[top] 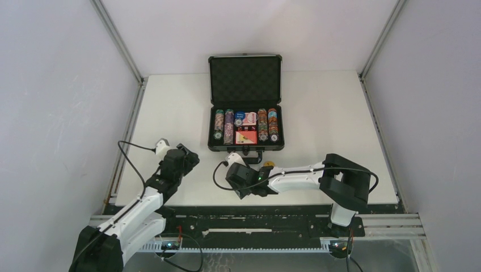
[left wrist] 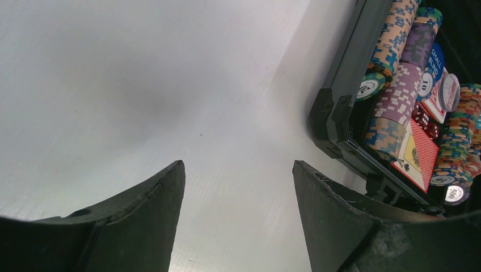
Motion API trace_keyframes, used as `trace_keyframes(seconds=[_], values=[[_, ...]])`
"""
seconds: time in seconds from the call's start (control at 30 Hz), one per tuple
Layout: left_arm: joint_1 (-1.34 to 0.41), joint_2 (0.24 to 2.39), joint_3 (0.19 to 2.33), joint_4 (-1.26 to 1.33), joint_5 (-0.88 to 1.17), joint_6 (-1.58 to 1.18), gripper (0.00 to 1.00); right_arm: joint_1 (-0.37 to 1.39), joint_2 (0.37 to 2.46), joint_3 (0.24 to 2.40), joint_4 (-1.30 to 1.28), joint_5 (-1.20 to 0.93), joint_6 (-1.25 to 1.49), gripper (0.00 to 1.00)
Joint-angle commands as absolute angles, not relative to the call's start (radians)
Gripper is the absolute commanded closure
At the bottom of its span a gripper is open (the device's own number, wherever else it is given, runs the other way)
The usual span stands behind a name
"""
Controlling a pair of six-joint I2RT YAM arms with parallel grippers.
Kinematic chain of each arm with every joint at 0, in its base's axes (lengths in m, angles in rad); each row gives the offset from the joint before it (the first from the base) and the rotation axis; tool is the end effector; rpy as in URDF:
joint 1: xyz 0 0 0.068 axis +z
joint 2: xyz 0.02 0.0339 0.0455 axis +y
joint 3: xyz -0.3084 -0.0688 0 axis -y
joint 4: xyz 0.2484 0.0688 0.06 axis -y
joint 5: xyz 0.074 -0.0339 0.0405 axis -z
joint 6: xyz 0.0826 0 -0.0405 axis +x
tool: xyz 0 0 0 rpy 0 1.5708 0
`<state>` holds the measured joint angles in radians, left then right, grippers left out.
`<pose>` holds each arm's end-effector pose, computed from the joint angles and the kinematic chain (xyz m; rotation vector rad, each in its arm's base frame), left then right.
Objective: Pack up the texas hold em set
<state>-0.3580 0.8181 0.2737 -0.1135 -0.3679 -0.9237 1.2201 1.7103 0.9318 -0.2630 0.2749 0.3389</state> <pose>0.1718 -0.0325 0.1689 -0.8020 2.0438 -0.3158 0.1445 0.3298 0.1547 -1.0078 2.3629 0.2365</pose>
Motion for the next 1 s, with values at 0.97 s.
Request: trace_keyframes(seconds=[0.97], values=[[-0.364, 0.835, 0.283, -0.067, -0.354, -0.902, 0.25, 1.232, 1.735, 0.956, -0.248, 0.306, 0.347, 0.52]])
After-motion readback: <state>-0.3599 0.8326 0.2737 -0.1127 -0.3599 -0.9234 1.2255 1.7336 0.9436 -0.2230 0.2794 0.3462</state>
